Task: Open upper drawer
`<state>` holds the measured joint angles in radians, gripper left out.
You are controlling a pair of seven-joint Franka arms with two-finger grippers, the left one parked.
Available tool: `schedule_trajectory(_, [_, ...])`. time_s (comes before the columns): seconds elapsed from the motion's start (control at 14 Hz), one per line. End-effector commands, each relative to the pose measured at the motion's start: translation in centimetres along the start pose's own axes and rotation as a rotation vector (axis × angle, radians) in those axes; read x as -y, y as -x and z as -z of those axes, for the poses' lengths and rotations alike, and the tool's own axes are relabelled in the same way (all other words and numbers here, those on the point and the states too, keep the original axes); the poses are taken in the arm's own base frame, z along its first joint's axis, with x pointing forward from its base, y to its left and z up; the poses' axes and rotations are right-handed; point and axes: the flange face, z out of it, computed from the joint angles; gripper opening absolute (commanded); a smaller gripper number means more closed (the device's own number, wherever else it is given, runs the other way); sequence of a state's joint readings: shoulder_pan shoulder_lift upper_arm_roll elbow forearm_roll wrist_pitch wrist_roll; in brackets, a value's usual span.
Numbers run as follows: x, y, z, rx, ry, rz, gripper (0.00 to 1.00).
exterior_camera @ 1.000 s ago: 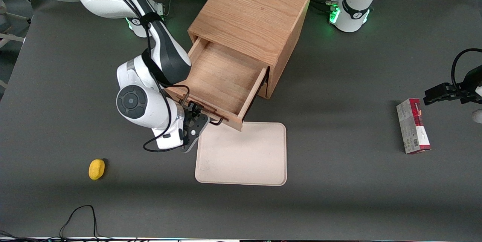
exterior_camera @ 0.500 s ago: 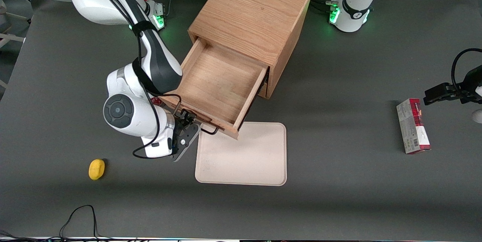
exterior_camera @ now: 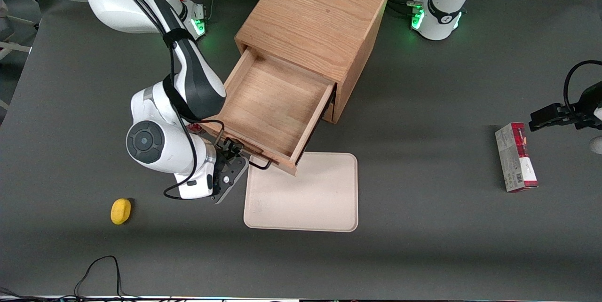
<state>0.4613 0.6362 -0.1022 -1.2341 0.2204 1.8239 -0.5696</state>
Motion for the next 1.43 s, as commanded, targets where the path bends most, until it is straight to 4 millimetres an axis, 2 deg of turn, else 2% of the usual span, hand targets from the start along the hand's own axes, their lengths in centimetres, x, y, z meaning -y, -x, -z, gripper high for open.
schedule_trajectory(0.0, [-0.2, -0.5, 4.4, -0.037, 0.001, -0.014, 1.00])
schedule_trajectory(0.36, [0.7, 1.5, 12.4, -0.052, 0.015, -0.059, 1.00])
schedule_trajectory(0.43, [0.4, 2.8, 14.6, -0.053, 0.035, -0.078, 1.00])
schedule_trajectory(0.57, [-0.1, 5.2, 17.4, -0.031, 0.063, -0.132, 1.00])
schedule_trajectory(0.86, [-2.3, 10.1, 21.4, 0.058, 0.168, -0.213, 1.00])
schedule_trajectory(1.0, [-4.3, 13.0, 21.8, 0.080, 0.167, -0.337, 1.00])
schedule_trajectory(1.36, [-6.3, 19.9, 22.3, 0.022, 0.104, -0.642, 1.00])
